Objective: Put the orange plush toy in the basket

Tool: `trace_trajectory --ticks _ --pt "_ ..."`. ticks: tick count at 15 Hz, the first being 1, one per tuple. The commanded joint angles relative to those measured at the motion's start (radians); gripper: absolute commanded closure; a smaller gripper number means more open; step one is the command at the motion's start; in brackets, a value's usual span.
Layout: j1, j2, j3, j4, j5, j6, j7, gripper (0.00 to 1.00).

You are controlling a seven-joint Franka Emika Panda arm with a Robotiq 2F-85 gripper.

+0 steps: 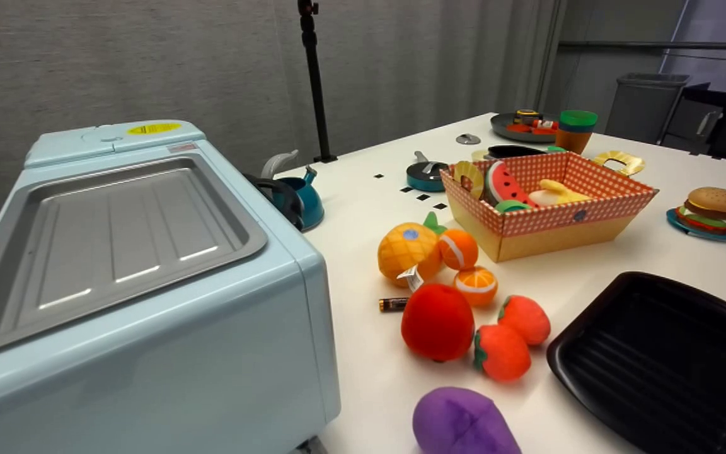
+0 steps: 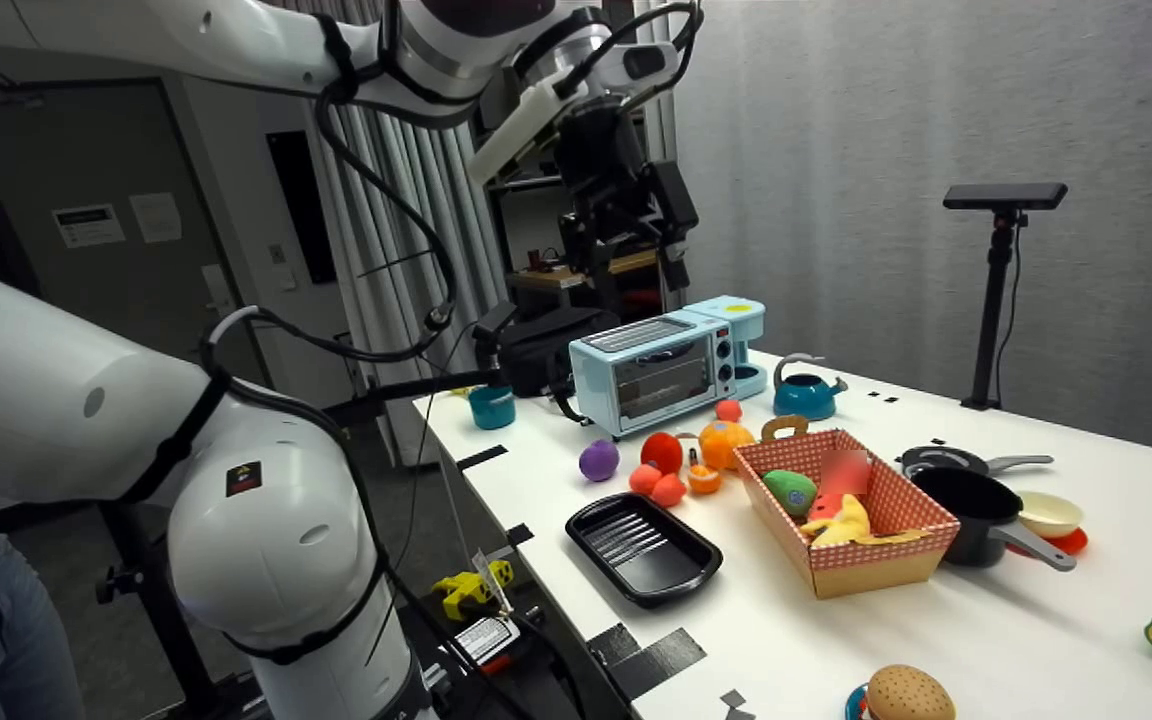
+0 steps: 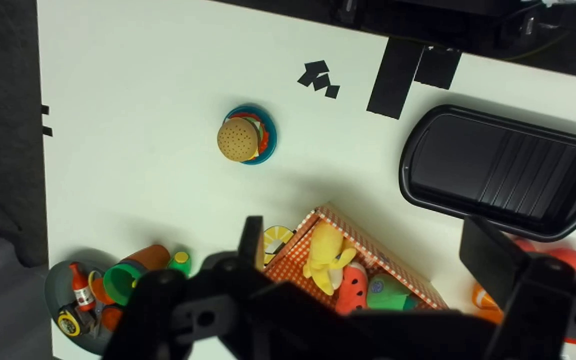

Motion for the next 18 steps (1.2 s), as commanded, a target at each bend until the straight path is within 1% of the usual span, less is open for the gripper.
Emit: trace_trajectory --ticks 1,5,8,10,13,14,18 --pt "0.062 0.046 -0.008 0.005 0.012 0.054 -0.029 0.00" --pt "0.119 0.127 -0.002 0.010 0.050 0.184 -0.031 0.00" --pt "0.142 0.220 0.003 0.023 0.083 0.286 -0.033 0.00" --pt "0.154 0.275 0.007 0.032 0.108 0.326 -0.040 0.00" --pt "0.164 0.330 0.015 0.043 0.133 0.357 -0.043 0.00" --pt "0.146 0.289 0.023 0.011 0.110 0.345 -0.014 0.00" --pt "0.150 0.326 0.028 0.028 0.117 0.352 -0.014 0.00"
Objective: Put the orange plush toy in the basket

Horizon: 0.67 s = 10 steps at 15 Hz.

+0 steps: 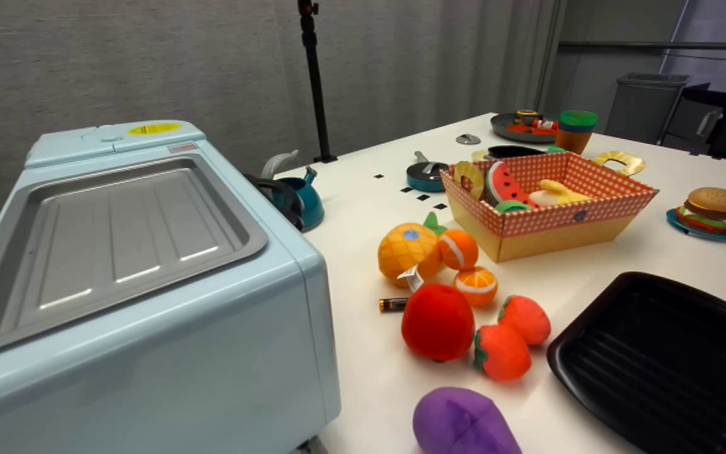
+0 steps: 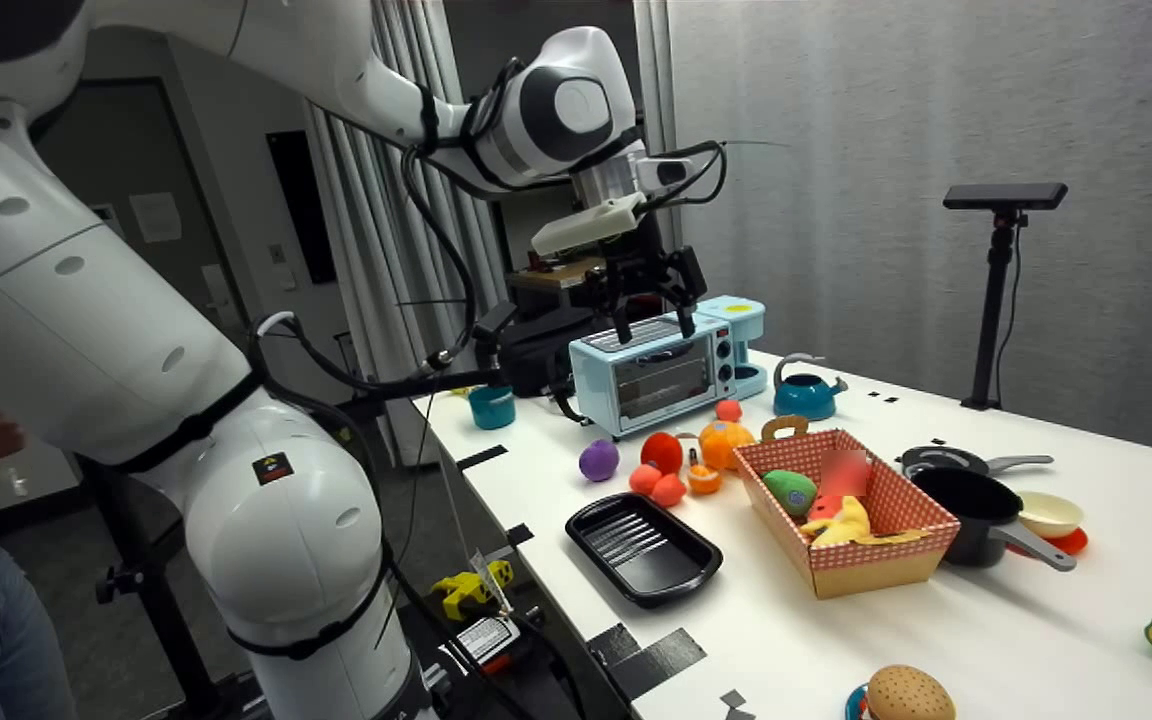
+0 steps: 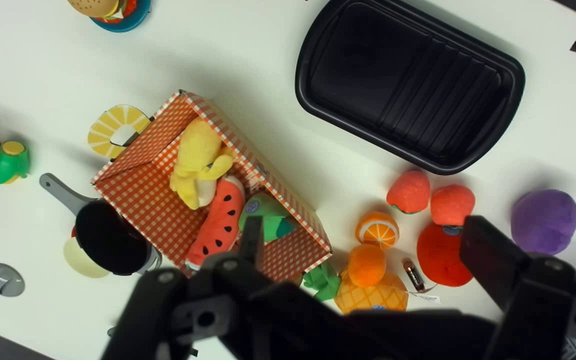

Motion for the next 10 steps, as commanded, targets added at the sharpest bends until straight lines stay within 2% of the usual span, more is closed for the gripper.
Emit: trace_trajectory --ticks 1,5,10 --pt "-0.009 0.000 0.009 0.004 0.004 -0.002 -0.003 0.00" --pt "-0.009 0.000 0.009 0.005 0.004 -0.002 -0.004 0.00" --pt "0.020 0.118 0.023 0.054 0.025 0.053 -0.052 0.00"
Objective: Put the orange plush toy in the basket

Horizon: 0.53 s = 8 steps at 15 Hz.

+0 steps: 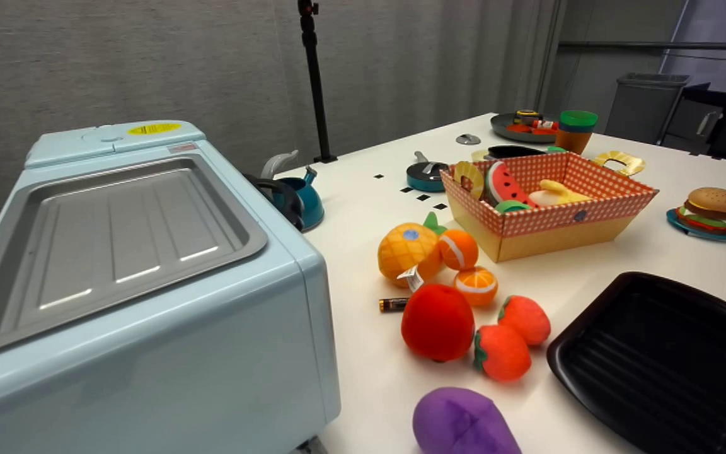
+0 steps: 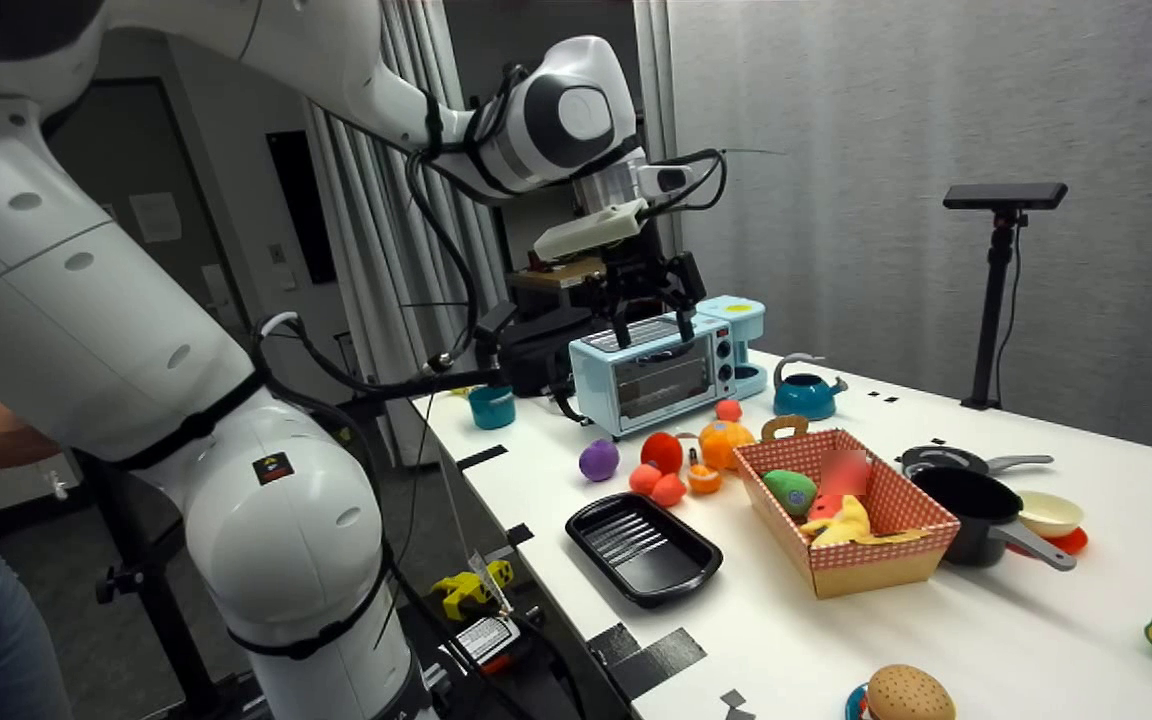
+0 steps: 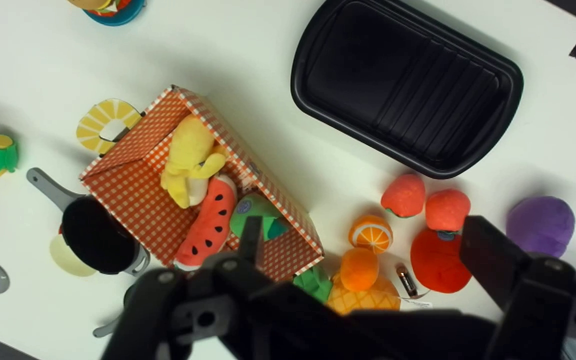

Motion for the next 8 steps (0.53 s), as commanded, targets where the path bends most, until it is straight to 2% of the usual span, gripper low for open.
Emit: trace_trajectory --ticks 1,8 --pt "0.023 0.117 0.017 0.061 0.035 0.060 -0.046 0.00" --pt "0.039 0.347 0.066 0.140 0.055 0.230 -0.043 0.00"
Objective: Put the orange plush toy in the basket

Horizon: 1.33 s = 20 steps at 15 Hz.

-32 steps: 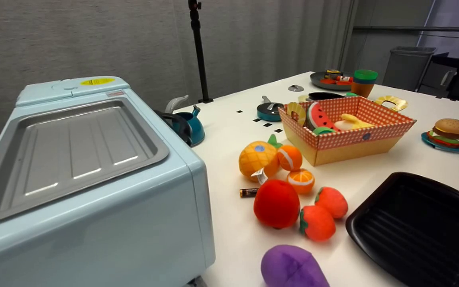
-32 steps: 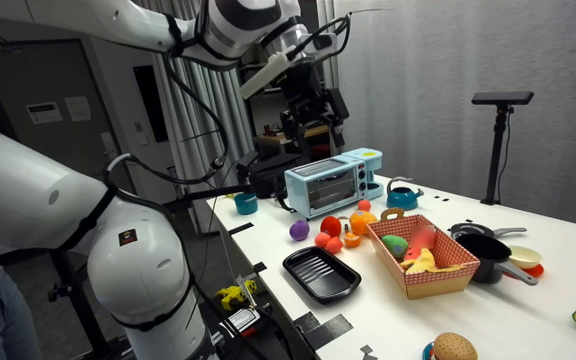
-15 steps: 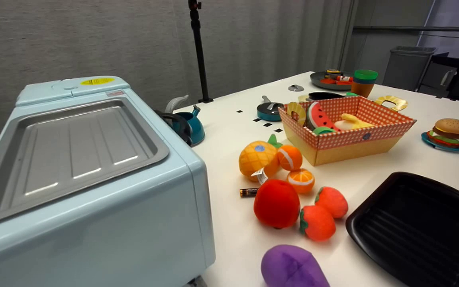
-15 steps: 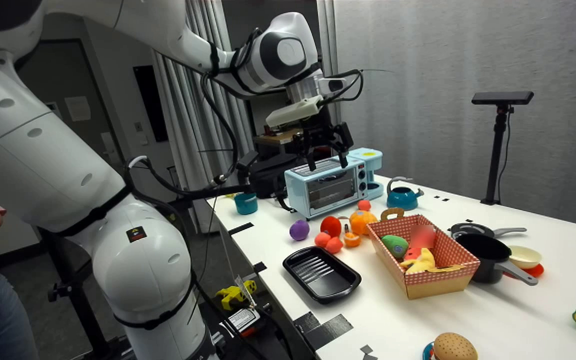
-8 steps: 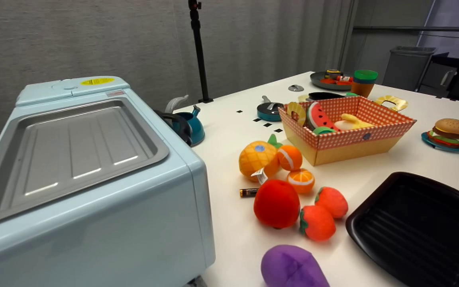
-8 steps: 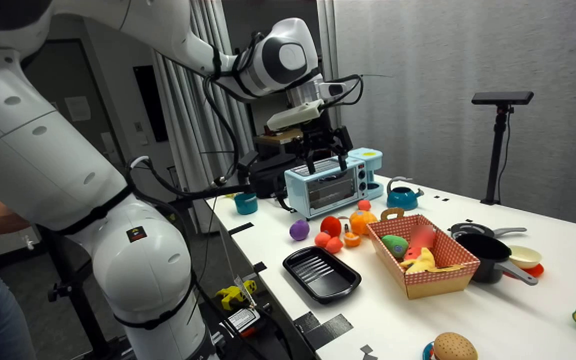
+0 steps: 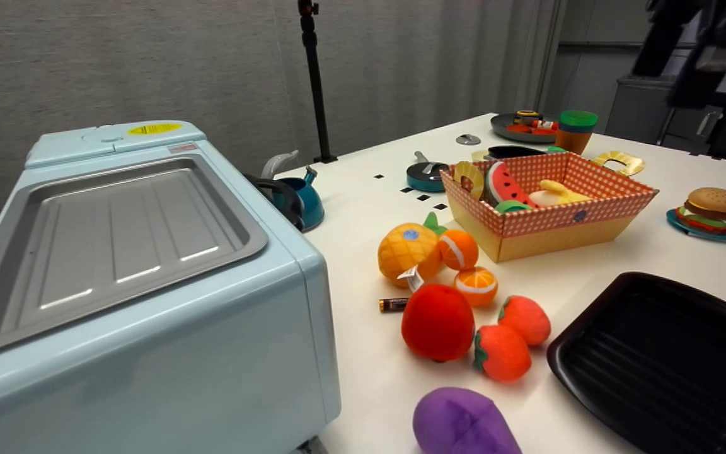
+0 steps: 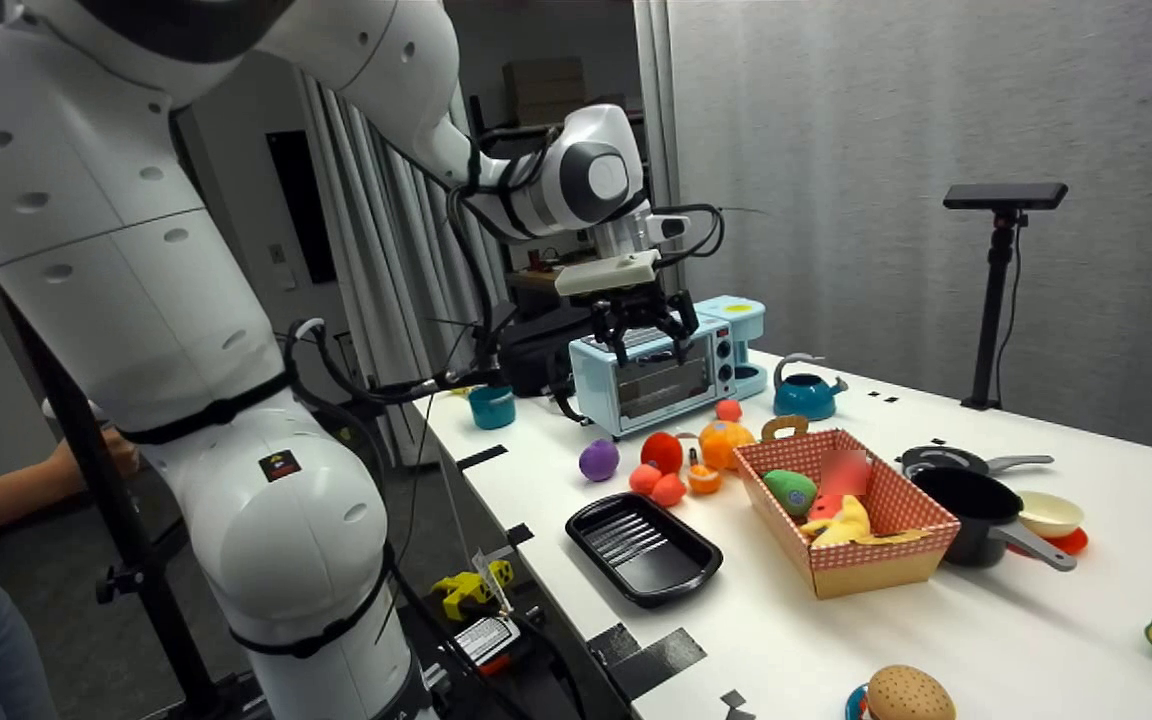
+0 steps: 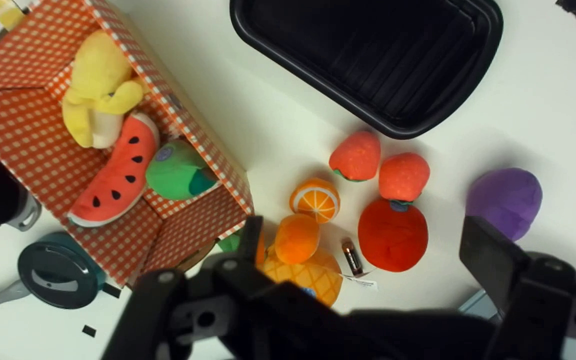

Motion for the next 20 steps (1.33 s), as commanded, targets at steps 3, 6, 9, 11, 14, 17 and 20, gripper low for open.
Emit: trace_trajectory --ticks 3,6,9,11,14,17,20 --pt "-0.002 0.195 0.019 0.078 0.024 0.123 -0.024 0.00" --pt "-0.001 0.264 0.028 0.095 0.012 0.148 -0.015 0.00" --pt "0.000 0.326 0.033 0.116 0.005 0.150 -0.001 0.00" --pt "-0.001 0.361 0.035 0.128 0.009 0.151 0.006 0.00" --pt "-0.001 0.409 0.036 0.143 0.015 0.153 0.015 0.00" --pt "0.002 0.456 0.034 0.160 0.010 0.160 0.034 0.00" --pt "0.007 0.501 0.030 0.175 0.008 0.168 0.067 0.00"
